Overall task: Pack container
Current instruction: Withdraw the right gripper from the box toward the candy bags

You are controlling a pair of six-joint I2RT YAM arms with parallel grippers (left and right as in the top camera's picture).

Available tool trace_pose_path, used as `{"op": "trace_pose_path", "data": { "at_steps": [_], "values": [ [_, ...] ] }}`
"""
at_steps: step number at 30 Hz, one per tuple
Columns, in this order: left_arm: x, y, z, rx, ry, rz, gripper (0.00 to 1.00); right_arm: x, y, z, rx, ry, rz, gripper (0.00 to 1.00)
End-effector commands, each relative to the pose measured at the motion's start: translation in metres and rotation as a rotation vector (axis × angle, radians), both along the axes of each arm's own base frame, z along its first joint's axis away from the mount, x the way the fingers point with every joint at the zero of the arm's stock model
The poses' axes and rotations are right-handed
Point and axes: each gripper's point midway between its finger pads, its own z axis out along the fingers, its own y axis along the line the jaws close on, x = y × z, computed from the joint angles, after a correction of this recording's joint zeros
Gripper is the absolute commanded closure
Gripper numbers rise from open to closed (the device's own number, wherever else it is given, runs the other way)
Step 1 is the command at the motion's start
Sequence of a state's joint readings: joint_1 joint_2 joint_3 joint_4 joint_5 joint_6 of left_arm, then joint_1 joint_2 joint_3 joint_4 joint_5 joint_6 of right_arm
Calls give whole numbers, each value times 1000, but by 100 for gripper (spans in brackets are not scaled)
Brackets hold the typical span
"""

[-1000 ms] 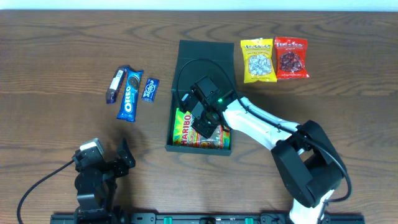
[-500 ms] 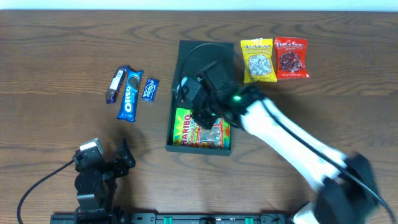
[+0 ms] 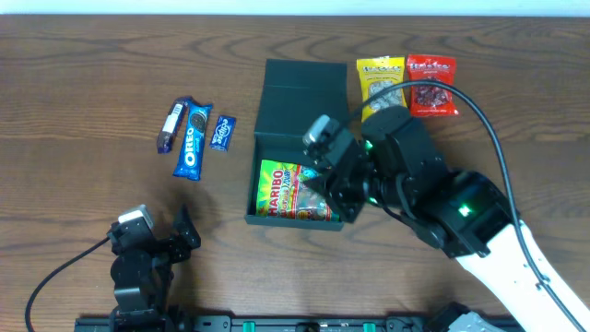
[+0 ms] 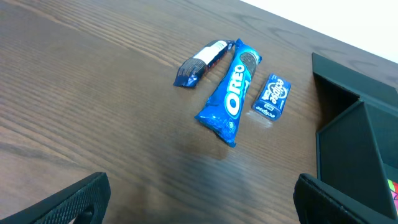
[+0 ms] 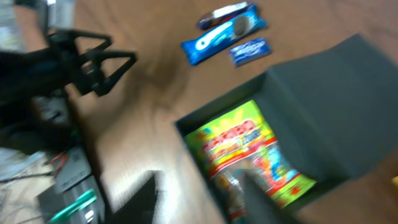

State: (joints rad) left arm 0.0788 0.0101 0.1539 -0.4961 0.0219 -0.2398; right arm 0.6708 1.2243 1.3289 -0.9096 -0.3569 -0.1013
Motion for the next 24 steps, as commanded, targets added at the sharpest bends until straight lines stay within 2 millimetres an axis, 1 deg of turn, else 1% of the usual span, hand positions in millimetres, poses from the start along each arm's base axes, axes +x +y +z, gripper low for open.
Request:
{"op": "trace_pose_path", "data": {
  "at_steps": [1,2,4,6,8,9,11,13,15,18,20,21,23,24],
  "values": [
    [0,3,-6,-3,9,20,5,-22,0,8,52,77,50,11],
    [0,2,-6,-6,10,15,5,-28,-2,7,49,99,58,1],
    [0,1,-6,-10,10,10,5,-36,-4,7,50,126,72,1],
    [0,-13,-6,-71,8,-50,5,-42,-2,9,71,145,98,1],
    [3,-23,-1,-121,-16,-94,5,-50,2,12,99,172,133,1],
    [4,-30,2,-181,-30,-111,5,-52,3,14,108,178,143,1],
    [5,-43,10,-260,-55,-163,5,-52,4,14,112,176,146,1],
    [7,-55,20,-280,-92,-240,5,-50,5,16,118,167,147,1],
    [9,-61,32,-284,-137,-282,5,-48,7,18,127,152,148,1],
    [14,-60,50,-268,-199,-285,5,-41,9,22,139,119,138,1],
    [17,-56,58,-257,-211,-264,5,-29,5,22,131,109,68,1],
    [18,-53,62,-248,-207,-246,5,-21,1,20,118,103,14,1],
    [24,-49,76,-165,-190,-255,5,5,-18,13,55,70,-167,1],
    [27,-48,81,-134,-176,-262,5,13,-24,12,39,56,-216,1]
  ]
}}
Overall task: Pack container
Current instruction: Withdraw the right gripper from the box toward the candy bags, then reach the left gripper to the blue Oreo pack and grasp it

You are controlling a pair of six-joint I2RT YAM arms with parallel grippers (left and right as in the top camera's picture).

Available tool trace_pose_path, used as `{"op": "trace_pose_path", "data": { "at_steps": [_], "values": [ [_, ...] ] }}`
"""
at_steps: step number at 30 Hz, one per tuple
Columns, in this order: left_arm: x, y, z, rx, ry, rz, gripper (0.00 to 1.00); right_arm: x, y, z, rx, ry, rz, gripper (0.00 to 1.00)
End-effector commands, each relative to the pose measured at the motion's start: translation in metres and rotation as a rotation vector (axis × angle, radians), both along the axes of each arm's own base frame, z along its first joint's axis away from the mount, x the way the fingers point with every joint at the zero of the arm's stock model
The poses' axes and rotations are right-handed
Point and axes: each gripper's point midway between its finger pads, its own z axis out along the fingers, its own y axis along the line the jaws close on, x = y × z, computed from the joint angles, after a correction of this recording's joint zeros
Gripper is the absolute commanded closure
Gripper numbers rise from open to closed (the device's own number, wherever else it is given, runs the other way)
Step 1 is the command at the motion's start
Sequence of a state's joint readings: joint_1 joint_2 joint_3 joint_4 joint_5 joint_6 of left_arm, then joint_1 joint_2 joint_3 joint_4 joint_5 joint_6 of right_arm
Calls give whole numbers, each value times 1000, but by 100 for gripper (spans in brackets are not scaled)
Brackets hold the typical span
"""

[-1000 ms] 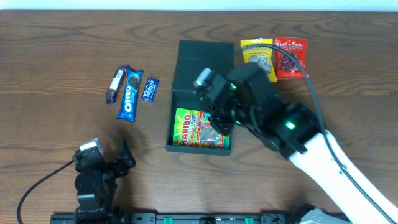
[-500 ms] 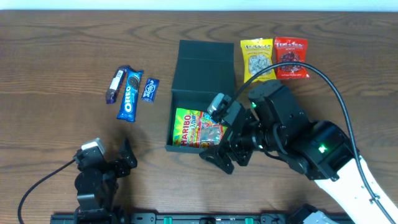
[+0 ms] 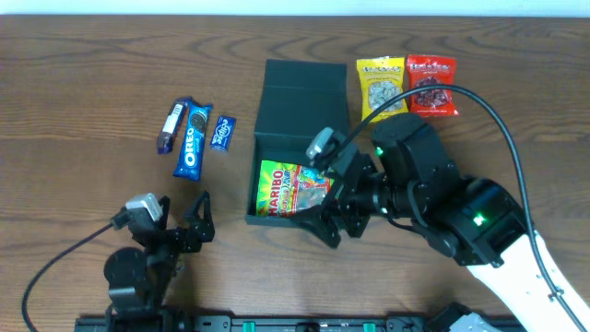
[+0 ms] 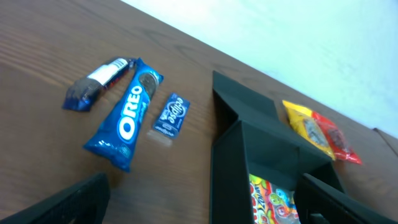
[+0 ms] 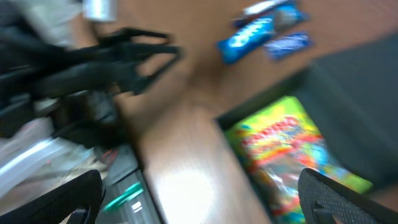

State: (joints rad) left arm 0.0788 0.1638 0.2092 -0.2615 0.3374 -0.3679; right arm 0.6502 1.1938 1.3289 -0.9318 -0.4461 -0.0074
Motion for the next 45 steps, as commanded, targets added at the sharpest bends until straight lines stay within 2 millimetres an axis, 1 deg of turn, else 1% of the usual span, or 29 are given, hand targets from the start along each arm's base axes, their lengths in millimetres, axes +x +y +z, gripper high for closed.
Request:
{"op": "trace_pose_path", "data": {
  "at_steps": [1,2,6,9,12,14,16,18,20,24,29,33,36,39,40,41,42,45],
  "values": [
    [10,6,37,120,-34,-7,4,35,-29,2,-65,-56,-240,1],
    [16,9,41,143,-10,-1,5,42,-33,4,-70,-76,-269,1],
    [51,22,54,253,93,12,5,71,-50,15,-69,-163,-381,1],
    [76,34,58,302,158,41,5,86,-63,20,-94,-226,-428,1],
    [101,42,56,351,231,47,5,97,-77,24,-109,-261,-461,1],
    [124,48,49,423,301,44,5,106,-88,25,-118,-273,-495,1],
    [139,50,39,476,361,29,5,112,-98,24,-129,-277,-532,1],
    [158,46,22,495,421,-10,5,119,-110,22,-145,-275,-562,1],
    [168,43,8,487,444,-30,5,124,-118,18,-155,-265,-586,1],
    [174,40,-25,472,516,-64,5,129,-128,11,-175,-241,-614,1],
    [165,39,-61,430,640,-77,5,136,-128,0,-194,-215,-617,1],
    [158,28,-83,389,704,-139,5,141,-127,-9,-209,-195,-614,1],
    [154,29,-99,397,751,-149,5,144,-126,-16,-221,-177,-611,1],
    [151,30,-114,402,795,-150,5,145,-125,-19,-225,-172,-610,1],
    [151,30,-119,401,807,-154,4,145,-125,-19,-224,-174,-610,1],
    [150,30,-121,400,815,-155,0,146,-125,-18,-223,-175,-610,1],
    [149,30,-125,400,825,-158,5,146,-125,-18,-222,-176,-611,1],
    [147,30,-133,398,846,-163,11,146,-125,-17,-220,-180,-611,1]
  ]
}}
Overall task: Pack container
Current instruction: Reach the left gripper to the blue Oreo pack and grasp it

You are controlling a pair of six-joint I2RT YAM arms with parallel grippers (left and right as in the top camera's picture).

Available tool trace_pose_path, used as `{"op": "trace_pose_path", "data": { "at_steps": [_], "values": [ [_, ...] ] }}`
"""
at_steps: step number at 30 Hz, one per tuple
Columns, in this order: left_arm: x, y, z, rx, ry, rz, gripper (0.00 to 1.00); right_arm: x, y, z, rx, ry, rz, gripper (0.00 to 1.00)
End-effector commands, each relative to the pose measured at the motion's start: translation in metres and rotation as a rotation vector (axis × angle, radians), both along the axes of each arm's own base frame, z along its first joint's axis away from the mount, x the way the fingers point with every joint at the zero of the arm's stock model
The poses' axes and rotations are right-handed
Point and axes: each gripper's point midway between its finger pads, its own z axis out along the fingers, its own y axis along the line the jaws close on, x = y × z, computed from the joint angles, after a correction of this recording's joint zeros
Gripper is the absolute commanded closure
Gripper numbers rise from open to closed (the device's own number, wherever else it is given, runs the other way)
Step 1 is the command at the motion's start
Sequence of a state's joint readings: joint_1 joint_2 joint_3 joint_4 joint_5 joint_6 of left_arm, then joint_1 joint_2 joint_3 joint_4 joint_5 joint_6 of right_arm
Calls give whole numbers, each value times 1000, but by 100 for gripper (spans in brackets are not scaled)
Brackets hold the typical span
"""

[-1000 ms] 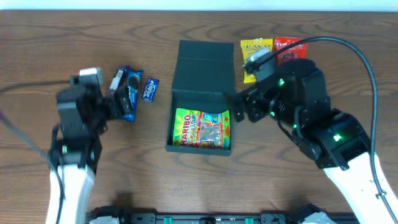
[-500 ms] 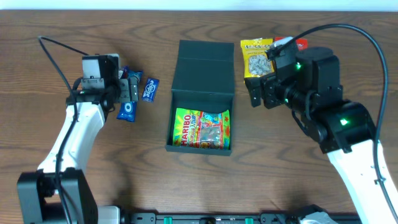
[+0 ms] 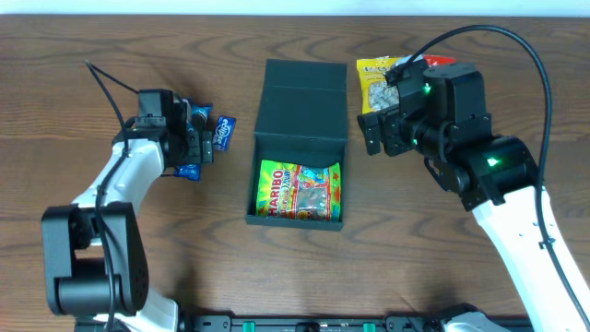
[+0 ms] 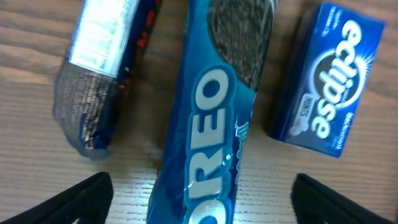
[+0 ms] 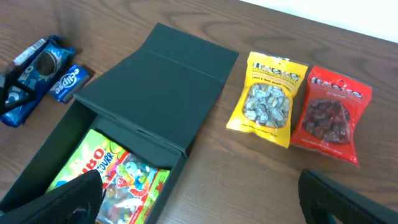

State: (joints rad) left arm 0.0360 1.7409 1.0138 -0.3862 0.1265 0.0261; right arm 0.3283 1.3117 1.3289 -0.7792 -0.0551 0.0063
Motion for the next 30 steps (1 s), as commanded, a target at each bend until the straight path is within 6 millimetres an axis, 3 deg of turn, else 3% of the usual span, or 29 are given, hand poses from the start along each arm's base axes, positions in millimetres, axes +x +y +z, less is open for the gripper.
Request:
{"op": "trace_pose_path", "data": {
  "at_steps": [1,7,16,19,23,24,28,30],
  "values": [
    [3,-1,-6,4,17,-8,12,4,-3,7,-5,-27,-1,1],
    [-2,-6,-23,7,62,-20,21,5,-3,9,-2,-33,-1,1],
    [-3,2,-29,69,76,-8,64,5,-2,9,-2,-36,-1,1],
    [-4,4,-30,85,81,-4,70,7,-5,10,-10,-46,-13,1],
    [-6,4,-29,84,88,-4,72,11,-14,12,-43,-66,-56,1],
    [-6,4,-28,84,89,-4,73,11,-16,13,-49,-71,-64,1],
    [-2,4,-6,85,55,-3,94,13,-21,22,-56,-107,-92,1],
    [5,5,14,89,6,0,94,13,-22,29,-51,-132,-98,1]
  ]
}}
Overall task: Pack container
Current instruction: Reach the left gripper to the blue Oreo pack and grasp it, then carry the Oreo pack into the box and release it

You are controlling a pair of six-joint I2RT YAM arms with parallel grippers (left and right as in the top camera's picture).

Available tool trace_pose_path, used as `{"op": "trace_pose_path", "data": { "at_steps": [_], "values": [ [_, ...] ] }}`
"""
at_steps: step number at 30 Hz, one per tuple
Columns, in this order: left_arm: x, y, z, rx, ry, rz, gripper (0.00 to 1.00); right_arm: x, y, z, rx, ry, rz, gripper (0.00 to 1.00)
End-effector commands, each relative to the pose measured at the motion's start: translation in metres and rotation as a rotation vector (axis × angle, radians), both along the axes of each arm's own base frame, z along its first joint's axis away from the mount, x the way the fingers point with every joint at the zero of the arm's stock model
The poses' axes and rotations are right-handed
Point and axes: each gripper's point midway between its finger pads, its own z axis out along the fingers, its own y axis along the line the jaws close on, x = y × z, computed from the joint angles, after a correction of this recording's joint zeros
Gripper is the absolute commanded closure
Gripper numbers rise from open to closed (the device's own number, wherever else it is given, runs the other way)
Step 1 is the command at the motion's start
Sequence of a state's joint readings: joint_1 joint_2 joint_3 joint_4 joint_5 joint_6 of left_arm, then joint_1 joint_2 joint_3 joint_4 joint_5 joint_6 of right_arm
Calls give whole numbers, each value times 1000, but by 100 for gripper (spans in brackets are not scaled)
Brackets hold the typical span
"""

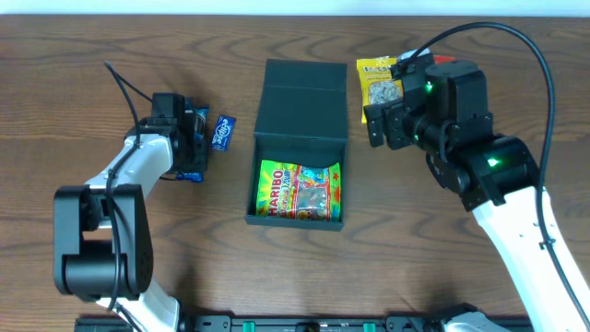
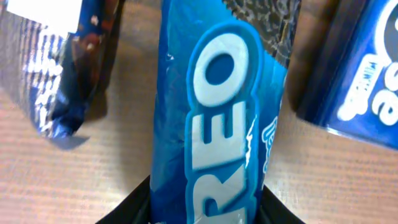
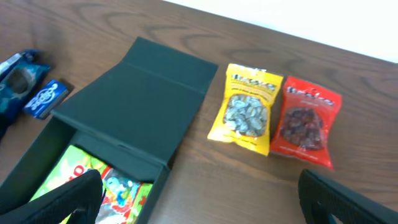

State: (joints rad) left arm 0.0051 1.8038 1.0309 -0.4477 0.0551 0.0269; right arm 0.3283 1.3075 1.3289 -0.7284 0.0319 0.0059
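Observation:
A blue Oreo pack [image 2: 217, 124] lies on the wooden table, left of the dark green box [image 1: 297, 221]. My left gripper [image 2: 202, 214] is down on the pack, its two fingers pressed against the pack's sides; in the overhead view the left gripper [image 1: 187, 140] hides most of it. A Haribo bag [image 1: 297, 191] lies inside the box, and the box lid [image 3: 134, 93] lies open behind. My right gripper [image 3: 202, 199] hangs open above the table between the box and a yellow snack bag [image 3: 247, 117], holding nothing.
A blue Eclipse gum pack [image 2: 367, 81] lies right of the Oreo pack and a dark wrapped bar [image 2: 62, 68] left of it. A red snack bag [image 3: 305, 127] lies beside the yellow one at the back right.
My left gripper came down over the Oreo pack, and its fingers went from wide apart to tight against the pack's sides. The right gripper shifted slightly and stays open.
First my right gripper was at the box over the Haribo bag while the left arm rested at the table's near edge. Then the right gripper stood open with the bag lying in the box. Later it hung near the yellow bag, and the left, open over the Oreo pack, now grips it.

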Motion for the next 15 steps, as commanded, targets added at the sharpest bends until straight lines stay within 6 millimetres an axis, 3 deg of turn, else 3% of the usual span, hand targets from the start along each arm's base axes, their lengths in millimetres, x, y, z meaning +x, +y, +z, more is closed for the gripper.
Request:
{"op": "trace_pose_path", "data": {
  "at_steps": [1,6,9,13,15],
  "values": [
    [23,4,47,23,-133,5,94,1,-11,22,-13,-75,-38,1],
    [34,2,108,41,-296,-67,94,0,-25,35,-44,-125,-99,1],
    [30,-10,135,99,-358,-253,94,-2,-38,43,-75,-155,-152,1],
    [22,-47,150,122,-403,-544,94,-4,-54,52,-93,-187,-236,1],
    [15,-80,151,102,-425,-735,94,-7,-65,59,-70,-203,-297,1]
  ]
}}
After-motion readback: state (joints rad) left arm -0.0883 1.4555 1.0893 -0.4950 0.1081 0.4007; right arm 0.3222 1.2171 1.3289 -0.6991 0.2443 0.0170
